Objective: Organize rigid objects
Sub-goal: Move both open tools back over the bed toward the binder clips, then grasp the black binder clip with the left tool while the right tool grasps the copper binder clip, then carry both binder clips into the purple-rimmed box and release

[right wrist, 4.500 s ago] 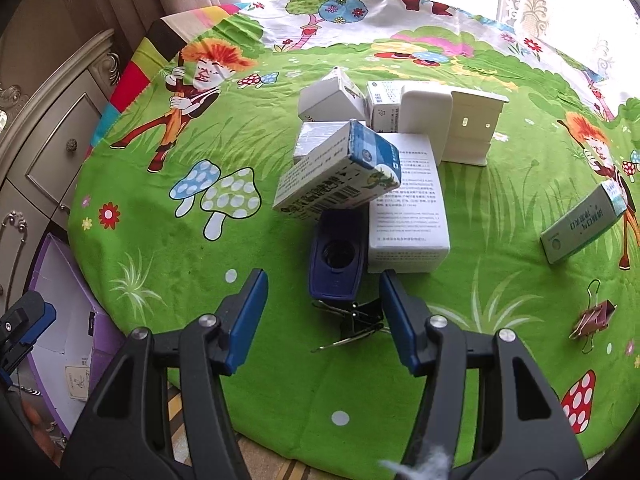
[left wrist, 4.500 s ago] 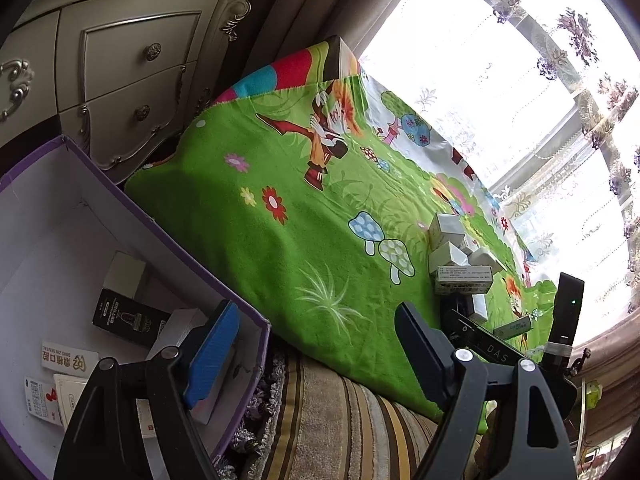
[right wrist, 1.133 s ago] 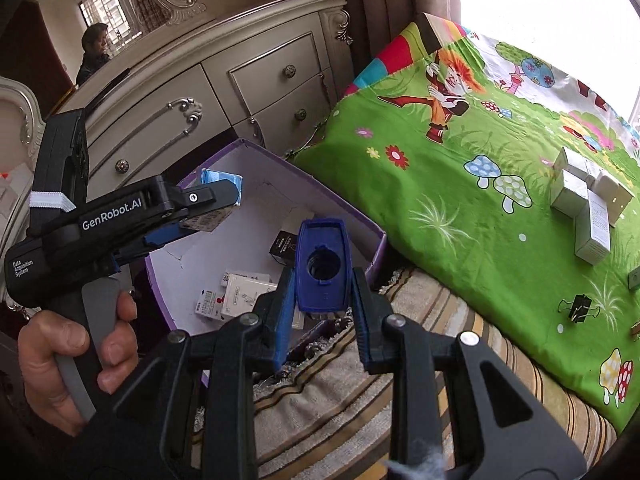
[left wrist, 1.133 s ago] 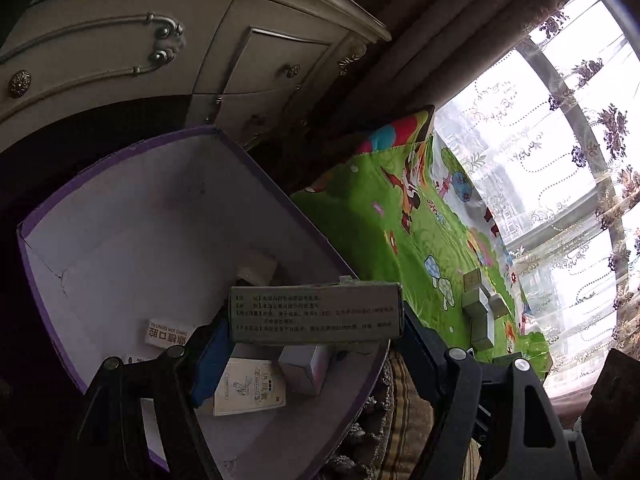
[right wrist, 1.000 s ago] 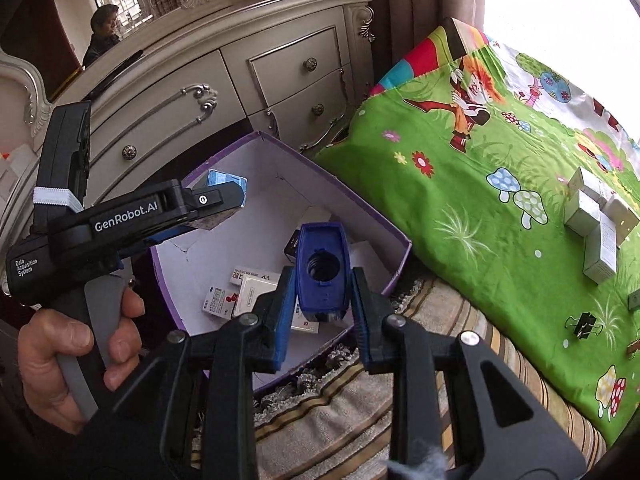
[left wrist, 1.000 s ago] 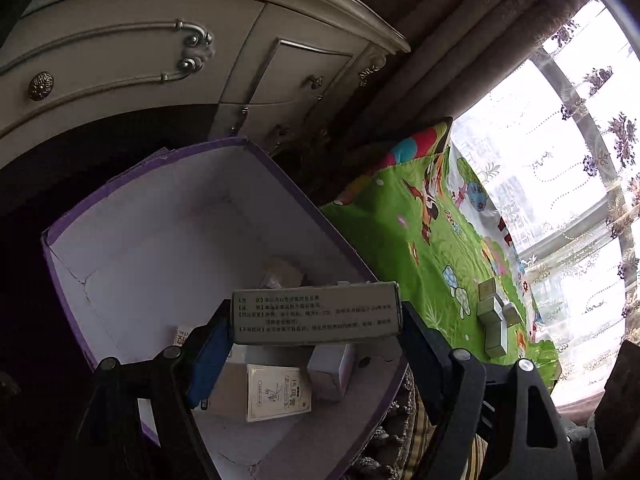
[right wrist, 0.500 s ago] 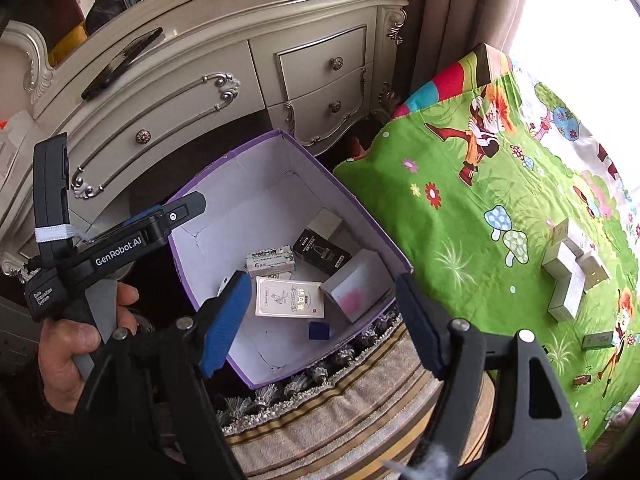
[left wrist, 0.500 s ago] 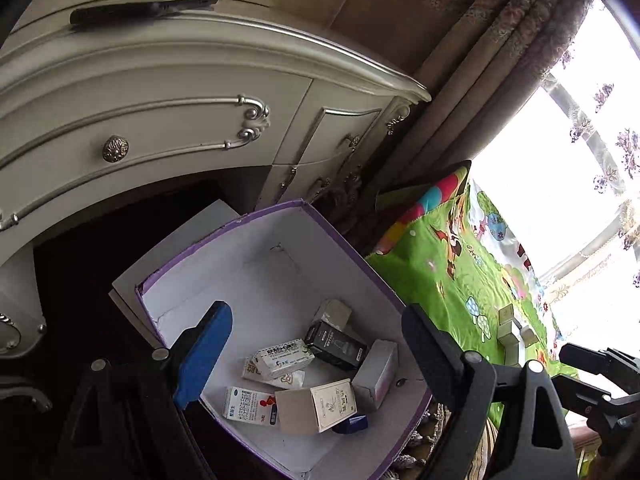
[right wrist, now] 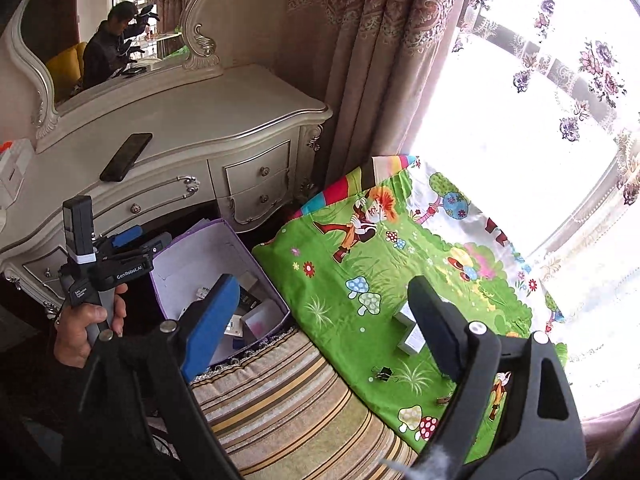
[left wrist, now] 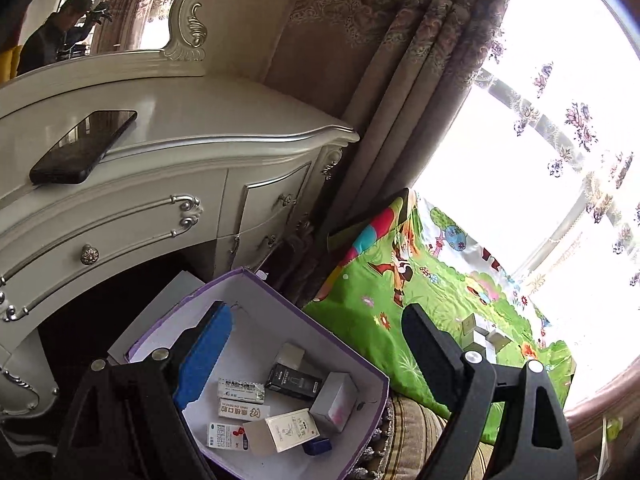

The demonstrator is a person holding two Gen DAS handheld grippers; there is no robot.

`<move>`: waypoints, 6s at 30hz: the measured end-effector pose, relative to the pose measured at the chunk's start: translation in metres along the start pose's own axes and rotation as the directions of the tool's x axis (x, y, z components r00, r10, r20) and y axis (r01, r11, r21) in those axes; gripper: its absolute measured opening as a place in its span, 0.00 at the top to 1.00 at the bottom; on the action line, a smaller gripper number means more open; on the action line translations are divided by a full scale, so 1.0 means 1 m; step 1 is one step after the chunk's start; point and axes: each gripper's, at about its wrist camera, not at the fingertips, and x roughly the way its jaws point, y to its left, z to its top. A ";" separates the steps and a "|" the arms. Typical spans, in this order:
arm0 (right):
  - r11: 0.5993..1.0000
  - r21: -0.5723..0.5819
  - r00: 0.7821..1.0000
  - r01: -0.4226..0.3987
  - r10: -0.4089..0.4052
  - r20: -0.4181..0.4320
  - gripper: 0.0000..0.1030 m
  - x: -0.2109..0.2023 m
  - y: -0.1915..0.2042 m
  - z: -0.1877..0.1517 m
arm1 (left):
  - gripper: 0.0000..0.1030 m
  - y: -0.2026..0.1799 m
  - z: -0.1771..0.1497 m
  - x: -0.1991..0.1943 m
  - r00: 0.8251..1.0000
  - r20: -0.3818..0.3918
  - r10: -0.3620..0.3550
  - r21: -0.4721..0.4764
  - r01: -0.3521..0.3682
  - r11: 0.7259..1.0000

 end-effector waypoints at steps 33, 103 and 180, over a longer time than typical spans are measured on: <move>0.946 0.319 0.998 -0.054 0.042 0.045 0.14 -0.053 -0.170 -0.136 | 0.15 -0.253 -0.079 0.067 0.945 -0.262 -0.197 0.370 0.287 0.883; 0.465 0.833 0.951 0.301 -0.080 -0.298 0.75 0.251 -0.267 -0.351 | 0.67 -0.310 -0.208 0.233 0.760 -0.637 -0.130 0.429 0.489 0.759; 0.934 0.151 0.901 -0.325 0.354 -0.251 0.61 0.280 0.148 -0.166 | 0.38 0.030 -0.085 0.129 0.946 -0.278 0.164 -0.002 -0.172 0.985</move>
